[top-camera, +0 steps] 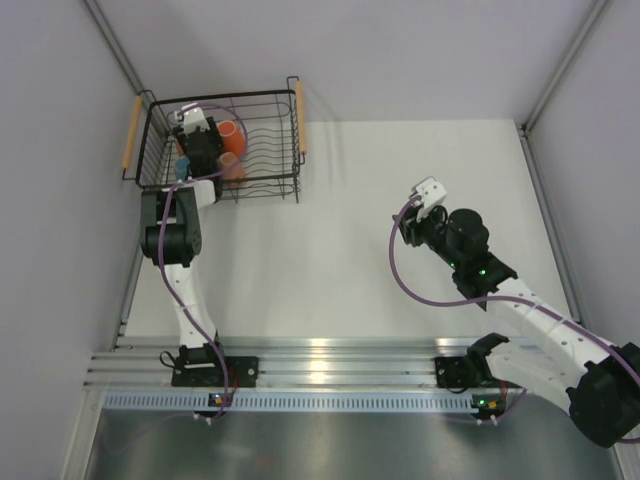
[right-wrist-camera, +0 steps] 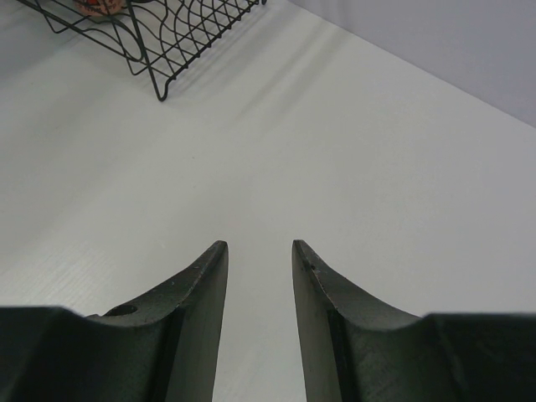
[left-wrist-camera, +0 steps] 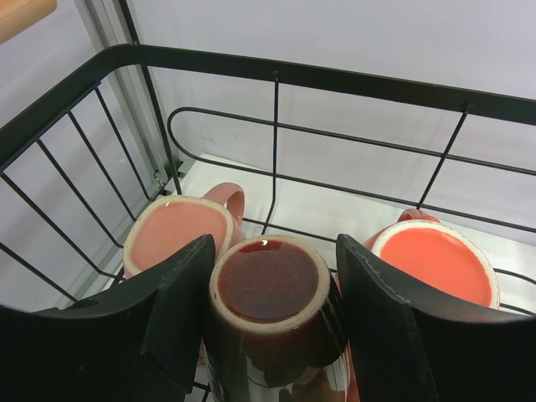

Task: Load the cups into the dish rack

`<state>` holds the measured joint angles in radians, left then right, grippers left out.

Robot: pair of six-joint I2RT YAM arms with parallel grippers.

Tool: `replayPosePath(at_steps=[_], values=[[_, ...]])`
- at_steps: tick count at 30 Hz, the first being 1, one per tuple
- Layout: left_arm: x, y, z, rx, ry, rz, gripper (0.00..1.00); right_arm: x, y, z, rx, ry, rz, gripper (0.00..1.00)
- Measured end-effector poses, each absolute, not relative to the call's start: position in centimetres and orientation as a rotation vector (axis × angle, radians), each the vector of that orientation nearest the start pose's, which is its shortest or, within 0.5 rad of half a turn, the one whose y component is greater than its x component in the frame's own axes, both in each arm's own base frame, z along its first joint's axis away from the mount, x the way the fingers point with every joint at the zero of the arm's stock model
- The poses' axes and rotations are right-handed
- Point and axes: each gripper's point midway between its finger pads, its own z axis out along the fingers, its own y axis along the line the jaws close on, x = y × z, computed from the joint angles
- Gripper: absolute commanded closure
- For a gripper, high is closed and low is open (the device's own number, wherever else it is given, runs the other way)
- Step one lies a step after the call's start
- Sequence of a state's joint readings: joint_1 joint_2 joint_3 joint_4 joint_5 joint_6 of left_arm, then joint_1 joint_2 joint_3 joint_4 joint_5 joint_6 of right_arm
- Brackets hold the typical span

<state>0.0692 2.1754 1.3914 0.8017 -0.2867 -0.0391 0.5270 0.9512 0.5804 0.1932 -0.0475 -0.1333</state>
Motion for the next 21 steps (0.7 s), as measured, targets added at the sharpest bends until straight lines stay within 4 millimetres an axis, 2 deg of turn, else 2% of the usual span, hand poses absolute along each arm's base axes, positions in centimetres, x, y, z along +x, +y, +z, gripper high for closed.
replayPosePath(at_steps=[4,5,8,21], values=[[62.46,9.07,16.29,-0.311,1.528,0.248,0.27,30.55,18.10,21.09,-0.603,1.653,0.329,0.63],[62.47,8.97,16.29,-0.310,1.528,0.246,0.19,30.55,18.10,21.09,-0.603,1.653,0.329,0.63],[62.47,8.91,16.27,-0.311,1.528,0.248,0.13,30.55,18.10,21.09,-0.603,1.653,0.329,0.63],[62.43,8.96,16.26,-0.316,1.528,0.252,0.13,30.54,18.13,21.08,-0.605,1.653,0.330,0.63]])
